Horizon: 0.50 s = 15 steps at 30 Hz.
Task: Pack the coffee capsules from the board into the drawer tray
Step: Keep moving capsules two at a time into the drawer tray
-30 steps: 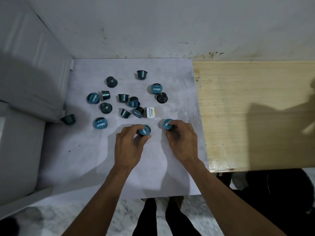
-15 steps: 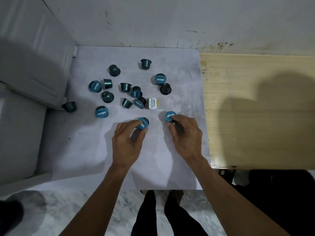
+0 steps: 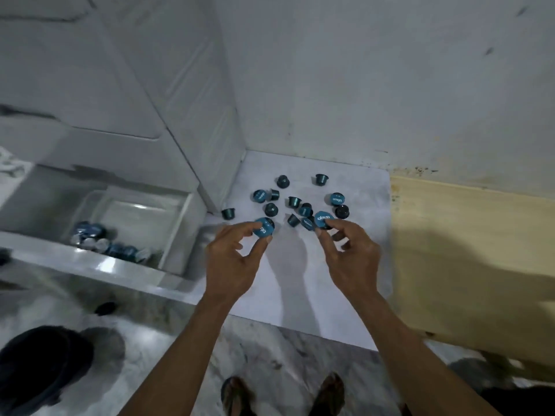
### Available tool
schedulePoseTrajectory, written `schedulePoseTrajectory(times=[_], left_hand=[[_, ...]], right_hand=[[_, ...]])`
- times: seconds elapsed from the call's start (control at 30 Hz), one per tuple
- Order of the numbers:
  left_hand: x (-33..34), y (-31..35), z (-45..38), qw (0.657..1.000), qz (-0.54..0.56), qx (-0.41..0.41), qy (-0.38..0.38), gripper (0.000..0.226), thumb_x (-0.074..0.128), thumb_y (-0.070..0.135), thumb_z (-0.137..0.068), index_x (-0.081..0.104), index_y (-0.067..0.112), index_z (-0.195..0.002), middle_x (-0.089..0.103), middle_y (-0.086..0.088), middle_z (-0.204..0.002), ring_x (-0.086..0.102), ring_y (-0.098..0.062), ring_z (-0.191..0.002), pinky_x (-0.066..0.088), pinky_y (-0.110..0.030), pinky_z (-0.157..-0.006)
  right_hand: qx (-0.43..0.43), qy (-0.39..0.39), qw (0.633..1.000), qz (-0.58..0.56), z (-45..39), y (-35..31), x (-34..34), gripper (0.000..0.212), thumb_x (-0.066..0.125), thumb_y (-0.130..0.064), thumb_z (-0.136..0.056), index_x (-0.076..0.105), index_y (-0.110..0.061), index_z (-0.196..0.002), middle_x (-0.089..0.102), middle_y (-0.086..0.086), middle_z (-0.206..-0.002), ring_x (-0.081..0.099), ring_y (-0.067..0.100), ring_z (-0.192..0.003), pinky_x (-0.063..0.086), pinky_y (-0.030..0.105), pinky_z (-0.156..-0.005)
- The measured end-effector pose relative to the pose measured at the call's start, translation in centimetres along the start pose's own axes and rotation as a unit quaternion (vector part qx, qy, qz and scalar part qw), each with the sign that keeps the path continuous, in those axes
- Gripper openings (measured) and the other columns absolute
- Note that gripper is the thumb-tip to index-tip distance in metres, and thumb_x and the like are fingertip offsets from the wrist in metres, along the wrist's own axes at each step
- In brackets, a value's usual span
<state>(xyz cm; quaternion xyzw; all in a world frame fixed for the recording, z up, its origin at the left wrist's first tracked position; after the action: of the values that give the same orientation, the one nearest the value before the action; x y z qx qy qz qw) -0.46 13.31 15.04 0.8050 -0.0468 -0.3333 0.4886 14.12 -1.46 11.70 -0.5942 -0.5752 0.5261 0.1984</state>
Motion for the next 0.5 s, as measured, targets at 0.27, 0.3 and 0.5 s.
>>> schedulePoseTrajectory(times=[0.27, 0.3, 0.5], left_hand=[[-16.7, -3.6, -1.3, 0.998, -0.045, 0.011, 0.031, 0.028, 0.082, 0.017, -0.075, 0.072, 0.024, -0.100, 0.063, 0.015, -0.090, 0.055, 0.014, -0.078, 0.041, -0.002, -0.063], [-18.9, -4.8, -1.2, 0.999, -0.044, 0.007, 0.027, 0.028, 0.083, 0.017, -0.075, 0.072, 0.026, -0.099, 0.064, 0.015, -0.090, 0.056, 0.013, -0.078, 0.042, -0.002, -0.063], [-32.0, -12.8, -1.7, 0.995, -0.097, -0.035, 0.016, 0.028, 0.083, 0.022, -0.073, 0.069, 0.024, -0.097, 0.067, 0.003, -0.097, 0.059, -0.006, -0.070, 0.043, -0.003, -0.059]], right_hand=[[-0.053, -0.031, 0.997, -0.050, 4.2, -11.8, 8.1, 0.018, 0.078, -0.021, -0.080, 0.073, -0.018, -0.097, 0.068, -0.006, -0.082, 0.061, 0.007, -0.068, 0.047, 0.021, -0.051], [-0.062, -0.038, 0.996, -0.048, 5.4, -12.9, 9.6, 0.018, 0.079, -0.019, -0.079, 0.073, -0.017, -0.096, 0.068, -0.006, -0.081, 0.061, 0.007, -0.067, 0.045, 0.018, -0.051], [-0.044, -0.100, 0.993, -0.033, 11.7, -18.5, 18.5, 0.021, 0.081, -0.021, -0.078, 0.073, -0.020, -0.097, 0.067, -0.012, -0.081, 0.060, 0.007, -0.066, 0.041, 0.008, -0.055]])
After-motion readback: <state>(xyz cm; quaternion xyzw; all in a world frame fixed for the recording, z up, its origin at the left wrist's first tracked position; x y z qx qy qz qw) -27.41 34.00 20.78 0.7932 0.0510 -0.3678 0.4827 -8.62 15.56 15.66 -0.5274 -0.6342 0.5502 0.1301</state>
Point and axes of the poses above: each hand's wrist, its own z-axis away from the middle knuckle, its own x-axis out of the palm, y = z × x, the point moved 1 cm from there along -z, towards the middle knuckle
